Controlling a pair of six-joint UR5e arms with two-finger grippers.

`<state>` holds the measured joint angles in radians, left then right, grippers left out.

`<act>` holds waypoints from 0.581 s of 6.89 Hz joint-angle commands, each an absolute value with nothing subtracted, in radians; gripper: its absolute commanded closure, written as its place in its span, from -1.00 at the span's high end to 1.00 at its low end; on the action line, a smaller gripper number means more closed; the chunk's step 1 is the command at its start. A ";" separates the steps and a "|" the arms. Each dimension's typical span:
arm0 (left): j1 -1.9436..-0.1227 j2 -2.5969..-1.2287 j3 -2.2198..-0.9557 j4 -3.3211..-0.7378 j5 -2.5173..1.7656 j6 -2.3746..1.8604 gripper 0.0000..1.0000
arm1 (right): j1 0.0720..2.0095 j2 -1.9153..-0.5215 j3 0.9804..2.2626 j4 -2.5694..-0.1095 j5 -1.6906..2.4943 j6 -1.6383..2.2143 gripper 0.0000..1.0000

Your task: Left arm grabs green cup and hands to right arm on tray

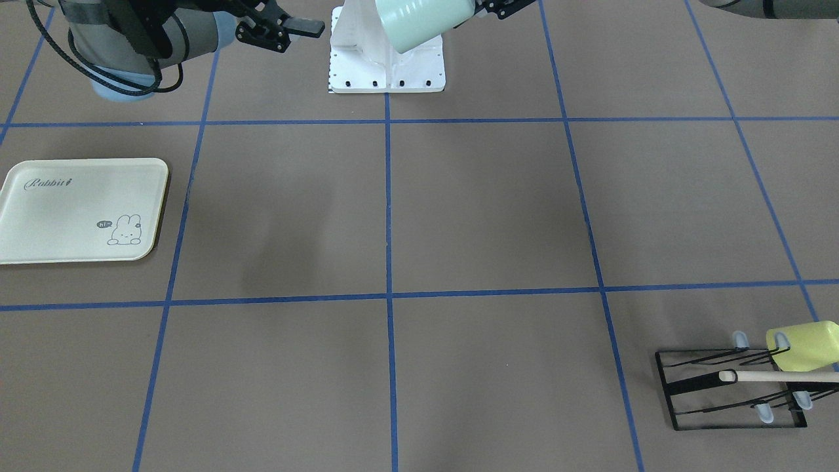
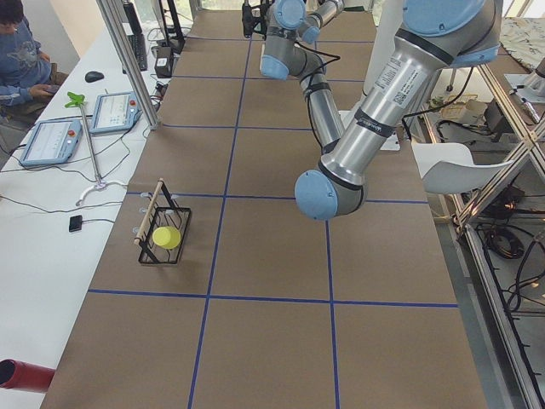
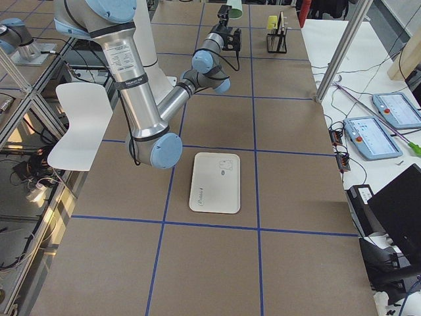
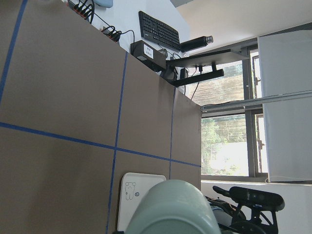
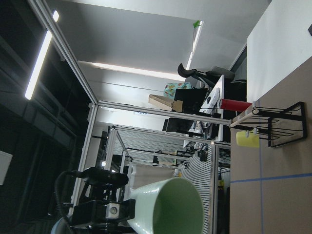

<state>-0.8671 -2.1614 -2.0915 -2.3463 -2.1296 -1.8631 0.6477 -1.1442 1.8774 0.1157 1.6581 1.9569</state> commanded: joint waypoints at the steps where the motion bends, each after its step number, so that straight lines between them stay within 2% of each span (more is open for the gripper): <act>1: -0.847 -2.161 -2.094 -2.416 -2.129 -1.911 -1.00 | 0.586 -1.135 1.891 0.182 1.586 1.977 0.98; 4: -0.810 -2.161 -2.098 -2.421 -2.129 -1.930 -1.00 | 0.558 -1.135 1.891 0.213 1.543 1.976 0.90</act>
<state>-0.8294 -2.1614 -2.0948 -2.4175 -2.1292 -1.9252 0.5640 -1.1353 1.8909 0.2068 1.5528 1.9761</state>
